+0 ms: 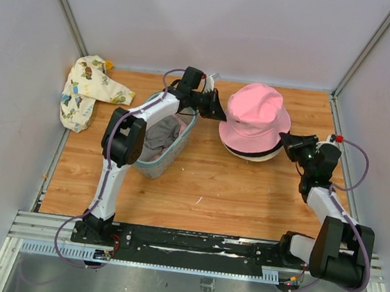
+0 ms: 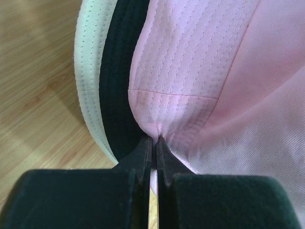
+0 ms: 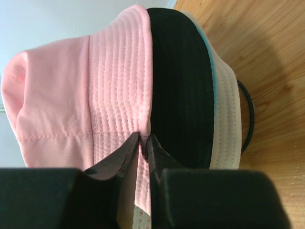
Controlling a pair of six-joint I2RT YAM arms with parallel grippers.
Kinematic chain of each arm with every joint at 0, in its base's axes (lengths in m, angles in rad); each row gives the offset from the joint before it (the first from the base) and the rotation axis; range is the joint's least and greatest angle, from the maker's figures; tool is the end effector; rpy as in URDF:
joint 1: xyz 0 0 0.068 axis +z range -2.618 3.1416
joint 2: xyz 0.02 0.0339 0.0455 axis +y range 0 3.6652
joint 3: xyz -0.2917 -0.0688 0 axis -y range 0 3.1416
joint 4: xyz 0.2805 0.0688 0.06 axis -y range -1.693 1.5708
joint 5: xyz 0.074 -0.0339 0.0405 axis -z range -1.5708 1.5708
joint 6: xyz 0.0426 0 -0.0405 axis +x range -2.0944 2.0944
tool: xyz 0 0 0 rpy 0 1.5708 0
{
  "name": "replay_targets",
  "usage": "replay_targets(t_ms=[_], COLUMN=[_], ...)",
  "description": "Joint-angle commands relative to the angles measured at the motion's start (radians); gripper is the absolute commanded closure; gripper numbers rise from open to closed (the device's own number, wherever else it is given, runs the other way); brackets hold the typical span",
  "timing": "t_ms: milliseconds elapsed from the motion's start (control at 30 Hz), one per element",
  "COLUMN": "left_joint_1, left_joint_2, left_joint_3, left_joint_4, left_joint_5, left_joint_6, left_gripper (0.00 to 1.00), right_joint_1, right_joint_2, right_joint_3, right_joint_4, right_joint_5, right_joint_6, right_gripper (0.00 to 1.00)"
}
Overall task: Stack the hats
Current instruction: Stack the hat on the hat.
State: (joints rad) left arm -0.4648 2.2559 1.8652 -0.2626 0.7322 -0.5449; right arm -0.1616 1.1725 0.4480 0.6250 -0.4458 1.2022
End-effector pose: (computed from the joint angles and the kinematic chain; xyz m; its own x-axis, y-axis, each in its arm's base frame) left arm 0.4974 -0.2813 0.2238 -0.8834 0.0117 -0.4685 0.4093 0.5063 -0.7591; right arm 0.2680 -0.0251 0.2302 -0.2949 0.9009 -0.3186 -0.0088 0.3308 0.9437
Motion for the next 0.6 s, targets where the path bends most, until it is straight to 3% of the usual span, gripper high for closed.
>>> replay_targets(t_ms=[0, 100, 567], left_joint_1=[-0.028, -0.028, -0.028], left_joint_2=[-0.003, 0.000, 0.023], left_joint_3=[-0.015, -0.014, -0.005], left_joint_4=[-0.055, -0.061, -0.088], left_joint_5=[0.013, 0.011, -0.006], left_joint_6=[0.022, 0.027, 0.047], left_gripper=[0.99, 1.00, 1.00], right_joint_1=[0.018, 0.012, -0.084], right_joint_2=[0.024, 0.052, 0.241], right_joint_3=[-0.017, -0.032, -0.072], right_joint_4=[0.049, 0.038, 0.078], right_joint_5=[-0.002, 0.020, 0.038], right_joint_6=[0.003, -0.013, -0.066], right_gripper=[0.94, 0.99, 1.00])
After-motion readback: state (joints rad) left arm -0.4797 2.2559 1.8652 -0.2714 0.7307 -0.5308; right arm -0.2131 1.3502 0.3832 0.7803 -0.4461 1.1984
